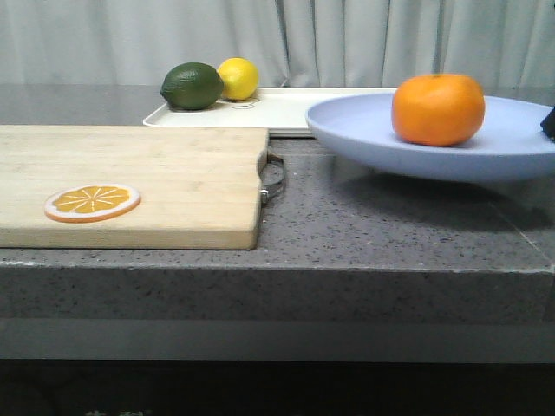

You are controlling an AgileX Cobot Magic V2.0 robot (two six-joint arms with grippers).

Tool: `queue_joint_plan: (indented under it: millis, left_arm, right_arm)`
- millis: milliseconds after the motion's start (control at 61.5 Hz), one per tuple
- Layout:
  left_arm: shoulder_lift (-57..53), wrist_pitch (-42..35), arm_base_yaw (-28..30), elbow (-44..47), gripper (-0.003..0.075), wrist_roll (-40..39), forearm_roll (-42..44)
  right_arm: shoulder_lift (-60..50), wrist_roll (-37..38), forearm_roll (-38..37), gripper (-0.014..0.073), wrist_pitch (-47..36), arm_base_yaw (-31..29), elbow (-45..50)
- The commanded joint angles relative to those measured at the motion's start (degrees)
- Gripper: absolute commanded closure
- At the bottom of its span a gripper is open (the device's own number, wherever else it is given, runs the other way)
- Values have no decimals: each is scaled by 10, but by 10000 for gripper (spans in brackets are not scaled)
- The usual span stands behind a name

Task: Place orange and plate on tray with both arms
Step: 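Lift the plate with the orange and carry it over the white tray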

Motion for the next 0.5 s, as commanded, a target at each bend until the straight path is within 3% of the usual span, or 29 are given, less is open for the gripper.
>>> queue_joint_plan:
  millis: [0,195,374,487]
  left_arm:
    - [7,-51,1,-14,738,-4,-6]
    - [7,-51,1,-14,738,-4,-6]
    - [7,-51,1,-14,738,-4,-6]
    - [7,-51,1,-14,738,-4,-6]
  right_arm:
    - [-23,-15,70,714,27,-5,-40]
    - [-7,20,71,704,43,-4,-124]
    - [60,84,65,704,89,7,-267]
    - [116,152,18,704,100,31,-380]
